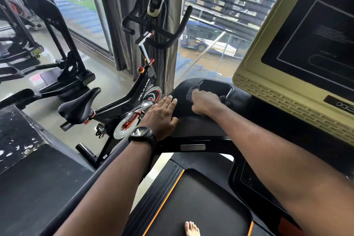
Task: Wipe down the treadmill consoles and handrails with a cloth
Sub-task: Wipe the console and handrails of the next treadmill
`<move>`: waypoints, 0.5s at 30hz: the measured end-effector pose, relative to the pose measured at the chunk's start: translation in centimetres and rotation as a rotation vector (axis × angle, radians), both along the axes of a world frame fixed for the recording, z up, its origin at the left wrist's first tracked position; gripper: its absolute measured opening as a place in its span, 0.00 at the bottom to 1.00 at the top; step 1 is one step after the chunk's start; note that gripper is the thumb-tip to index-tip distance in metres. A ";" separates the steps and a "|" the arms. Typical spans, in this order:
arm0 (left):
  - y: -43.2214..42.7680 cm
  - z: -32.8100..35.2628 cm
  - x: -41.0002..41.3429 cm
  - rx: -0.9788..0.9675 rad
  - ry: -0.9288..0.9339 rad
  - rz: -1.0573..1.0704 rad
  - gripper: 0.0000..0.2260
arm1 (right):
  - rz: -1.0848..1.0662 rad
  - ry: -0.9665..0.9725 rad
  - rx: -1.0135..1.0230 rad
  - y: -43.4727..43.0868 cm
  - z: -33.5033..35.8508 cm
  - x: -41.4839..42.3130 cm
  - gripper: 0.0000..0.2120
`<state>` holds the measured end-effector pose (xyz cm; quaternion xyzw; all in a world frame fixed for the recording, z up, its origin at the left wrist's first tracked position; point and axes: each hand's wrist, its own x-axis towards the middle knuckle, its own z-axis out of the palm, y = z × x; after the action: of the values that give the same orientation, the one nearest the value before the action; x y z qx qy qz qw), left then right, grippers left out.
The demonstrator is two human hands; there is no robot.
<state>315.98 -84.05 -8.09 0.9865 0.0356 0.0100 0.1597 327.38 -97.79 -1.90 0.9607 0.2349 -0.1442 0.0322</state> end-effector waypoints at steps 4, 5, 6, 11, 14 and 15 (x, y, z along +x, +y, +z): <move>-0.1 0.1 0.0 0.000 0.012 0.000 0.35 | 0.208 -0.025 -0.084 -1.8 -0.1 0.8 0.14; 0.0 0.1 0.0 -0.001 0.013 0.001 0.35 | 0.265 -0.029 -0.108 -2.3 -0.1 1.1 0.14; -0.1 0.2 0.0 -0.002 0.012 0.001 0.35 | 0.318 -0.032 -0.133 -2.9 -0.1 1.5 0.14; -0.1 0.2 0.0 -0.010 -0.003 0.005 0.35 | 0.685 -0.172 -0.360 -4.2 0.3 4.7 0.22; 0.1 -0.3 0.1 -0.019 -0.023 0.008 0.34 | 0.926 -0.329 -0.454 -4.7 -0.6 6.8 0.19; 0.1 -0.3 0.1 -0.018 -0.030 0.011 0.34 | 0.993 -0.374 -0.464 -4.8 -1.0 7.3 0.18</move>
<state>316.13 -83.94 -8.41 0.9845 0.0385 0.0255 0.1691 334.71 -102.62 -2.85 0.7124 0.6100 0.0126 0.3467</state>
